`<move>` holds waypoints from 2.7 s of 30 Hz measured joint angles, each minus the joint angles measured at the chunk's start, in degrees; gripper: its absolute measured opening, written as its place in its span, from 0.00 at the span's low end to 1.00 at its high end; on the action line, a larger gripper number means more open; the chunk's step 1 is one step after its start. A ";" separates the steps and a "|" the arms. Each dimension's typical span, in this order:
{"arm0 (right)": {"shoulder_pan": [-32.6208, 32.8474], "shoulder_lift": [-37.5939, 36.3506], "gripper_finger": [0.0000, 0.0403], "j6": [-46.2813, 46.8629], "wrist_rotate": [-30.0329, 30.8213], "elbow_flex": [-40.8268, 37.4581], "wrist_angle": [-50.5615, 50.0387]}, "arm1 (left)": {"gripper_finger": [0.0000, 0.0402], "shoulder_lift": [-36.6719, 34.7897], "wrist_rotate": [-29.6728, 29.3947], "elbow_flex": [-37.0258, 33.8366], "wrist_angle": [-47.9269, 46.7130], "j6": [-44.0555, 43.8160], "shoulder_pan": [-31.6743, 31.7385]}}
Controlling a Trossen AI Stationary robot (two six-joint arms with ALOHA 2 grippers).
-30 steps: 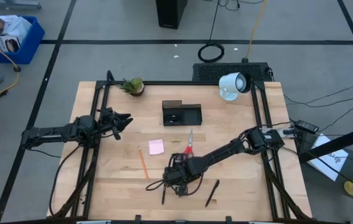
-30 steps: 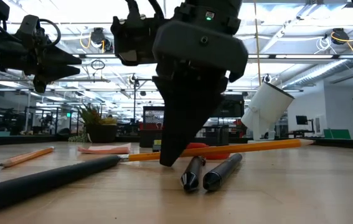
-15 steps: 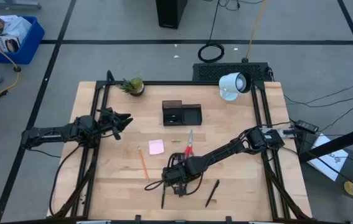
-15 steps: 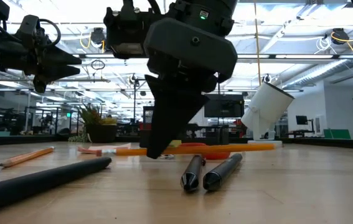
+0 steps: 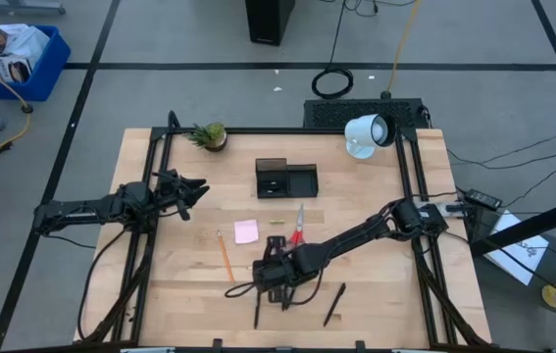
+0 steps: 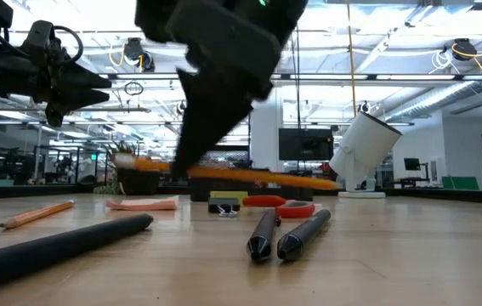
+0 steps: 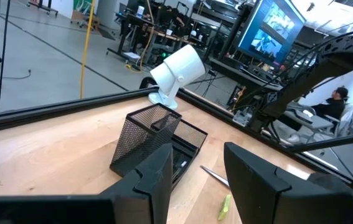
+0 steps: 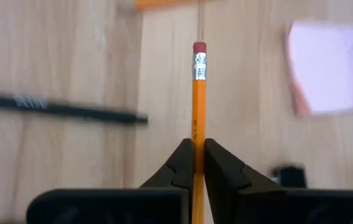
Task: Pick and place office supplies into organizer
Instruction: Put the top pencil into the mesh organizer
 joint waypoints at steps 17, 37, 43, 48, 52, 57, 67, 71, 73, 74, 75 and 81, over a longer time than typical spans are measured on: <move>-2.16 -9.14 0.04 -20.67 25.59 -0.02 17.07 | 0.37 -0.01 0.00 0.00 -0.07 0.02 0.00; -13.30 -26.69 0.04 -29.43 14.59 -37.52 72.38 | 0.37 0.00 0.00 0.00 -0.03 0.02 0.00; -18.64 -31.28 0.04 -28.84 11.84 -51.14 92.03 | 0.37 -0.02 0.00 0.00 -0.04 0.02 0.01; -26.12 -30.88 0.04 -20.41 4.79 -54.64 96.77 | 0.37 -0.01 0.00 0.00 -0.02 0.02 -0.01; -29.58 -28.70 0.04 -21.30 -0.02 -54.89 102.59 | 0.37 -0.02 0.00 0.00 -0.02 0.02 0.01; -31.33 -24.33 0.05 -21.41 -1.87 -53.95 108.70 | 0.37 -0.01 0.00 0.00 -0.04 0.02 0.00; -33.42 -14.71 0.05 -23.37 -1.27 -53.44 121.98 | 0.37 -0.01 0.00 0.00 -0.02 0.02 0.01; -34.88 -11.83 0.05 -21.93 -1.48 -51.86 122.57 | 0.37 -0.02 0.00 0.00 0.00 0.02 -0.01; -35.21 -10.72 0.05 -21.84 -1.32 -51.36 121.91 | 0.37 -0.01 0.00 0.00 -0.02 0.01 0.00; -35.22 -10.26 0.05 -22.05 -1.33 -50.97 122.11 | 0.37 -0.02 0.00 0.00 -0.02 0.02 -0.01; -35.11 -9.96 0.05 -22.39 -1.38 -50.53 122.33 | 0.37 0.00 0.00 0.00 0.00 0.02 0.00; -36.01 -9.66 0.05 -21.74 -1.11 -50.47 119.19 | 0.37 -0.02 0.00 0.00 -0.04 0.02 -0.01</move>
